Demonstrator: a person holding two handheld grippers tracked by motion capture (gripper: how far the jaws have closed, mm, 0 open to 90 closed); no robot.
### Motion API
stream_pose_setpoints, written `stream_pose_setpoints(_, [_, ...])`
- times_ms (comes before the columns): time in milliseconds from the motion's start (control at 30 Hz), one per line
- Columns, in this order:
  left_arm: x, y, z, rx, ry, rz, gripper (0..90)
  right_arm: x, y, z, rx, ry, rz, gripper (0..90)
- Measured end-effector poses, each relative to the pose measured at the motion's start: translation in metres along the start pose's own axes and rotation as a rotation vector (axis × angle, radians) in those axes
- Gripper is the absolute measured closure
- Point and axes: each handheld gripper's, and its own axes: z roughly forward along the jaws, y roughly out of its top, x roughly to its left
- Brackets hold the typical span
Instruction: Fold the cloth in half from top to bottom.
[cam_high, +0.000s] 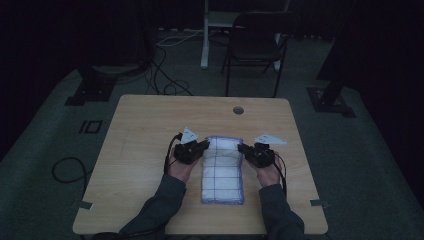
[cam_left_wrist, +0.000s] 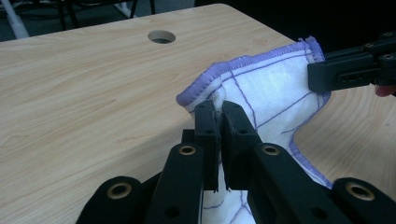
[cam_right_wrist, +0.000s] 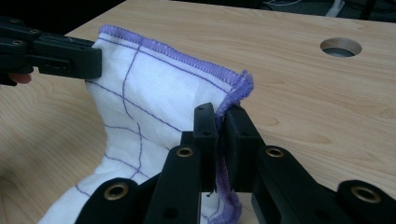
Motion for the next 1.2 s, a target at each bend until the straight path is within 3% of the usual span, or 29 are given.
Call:
stream_pose_setpoints(433, [-0.005,-0.004,-0.012,-0.016,-0.014,-0.004,86.6,0.005,0.000,-0.010,-0.015,0.032,-0.008,84.6])
stream_pose_setpoints(867, [-0.011,-0.017,-0.018,-0.004,-0.025,-0.001,86.5,0.014,-0.017,-0.015,0.004,0.045,-0.007,84.6])
stream_pose_setpoints(1200, [-0.014,-0.022,-0.026,-0.009,-0.035,-0.008,86.4,0.019,-0.019,-0.021,-0.002,0.064,-0.013,84.5])
